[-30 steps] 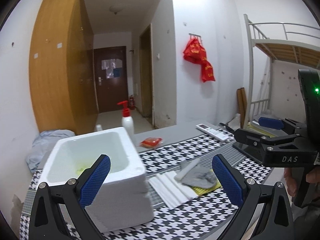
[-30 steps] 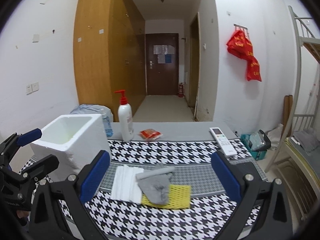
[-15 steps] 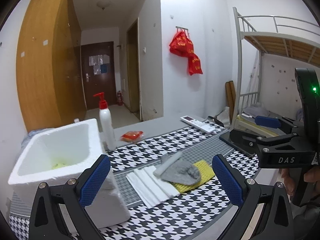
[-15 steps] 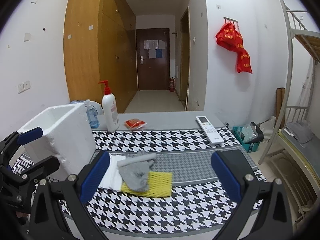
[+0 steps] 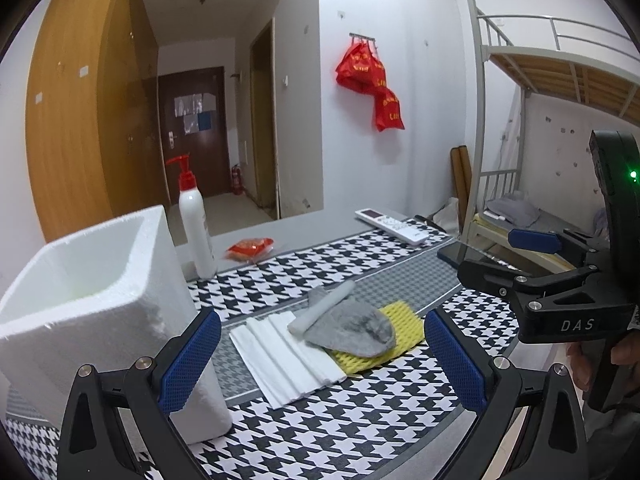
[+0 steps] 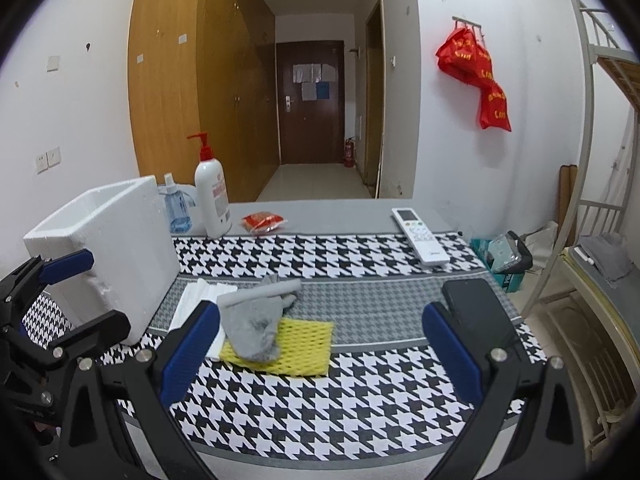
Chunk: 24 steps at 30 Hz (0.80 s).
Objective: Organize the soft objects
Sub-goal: 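Move both tools back toward the sock, sponge and paper towels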
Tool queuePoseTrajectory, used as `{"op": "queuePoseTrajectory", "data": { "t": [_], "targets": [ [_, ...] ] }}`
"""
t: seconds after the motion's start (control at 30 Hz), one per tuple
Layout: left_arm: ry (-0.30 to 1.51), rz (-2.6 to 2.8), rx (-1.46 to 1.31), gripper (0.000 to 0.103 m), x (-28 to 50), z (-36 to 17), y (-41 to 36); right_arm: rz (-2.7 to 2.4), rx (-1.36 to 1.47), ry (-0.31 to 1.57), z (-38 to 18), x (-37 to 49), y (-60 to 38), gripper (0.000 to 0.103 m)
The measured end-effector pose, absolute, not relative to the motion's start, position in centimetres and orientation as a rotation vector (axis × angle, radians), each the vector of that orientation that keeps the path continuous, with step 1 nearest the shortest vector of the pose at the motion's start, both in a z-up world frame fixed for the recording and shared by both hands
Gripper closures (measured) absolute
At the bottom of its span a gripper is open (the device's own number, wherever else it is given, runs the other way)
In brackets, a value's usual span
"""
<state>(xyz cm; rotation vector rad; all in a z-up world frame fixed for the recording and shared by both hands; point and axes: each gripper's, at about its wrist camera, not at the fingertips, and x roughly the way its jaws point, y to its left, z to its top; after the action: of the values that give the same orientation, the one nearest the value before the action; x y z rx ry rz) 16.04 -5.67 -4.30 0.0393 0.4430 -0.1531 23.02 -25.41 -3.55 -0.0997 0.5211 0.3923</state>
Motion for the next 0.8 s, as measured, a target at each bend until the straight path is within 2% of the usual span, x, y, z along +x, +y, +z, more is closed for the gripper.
{"op": "queuePoseTrajectory", "data": {
  "t": [0.33, 0.47, 0.63, 0.73, 0.8],
  "targets": [
    [0.523, -0.104, 0.022, 0.001, 18.1, -6.8, -5.9, 0.436, -0.116, 0.578, -5.1, 24.8, -25.3, 0.001],
    [0.564, -0.063, 0.021, 0.009, 19.2, -7.8, -5.7, 0.459, -0.129, 0.594, -5.6, 25.4, -24.9, 0.001],
    [0.612, -0.018, -0.001, 0.012, 20.2, -8.9, -5.2, 0.484, -0.145, 0.625, -6.4, 26.2, -24.2, 0.001],
    [0.656, 0.004, 0.016, 0.023, 20.9, -9.7, -5.3, 0.5, -0.152, 0.642, -6.9, 26.6, -23.9, 0.001],
    [0.681, 0.009, 0.006, 0.025, 21.3, -10.1, -5.2, 0.512, -0.154, 0.652, -7.1, 26.9, -23.6, 0.001]
  ]
}}
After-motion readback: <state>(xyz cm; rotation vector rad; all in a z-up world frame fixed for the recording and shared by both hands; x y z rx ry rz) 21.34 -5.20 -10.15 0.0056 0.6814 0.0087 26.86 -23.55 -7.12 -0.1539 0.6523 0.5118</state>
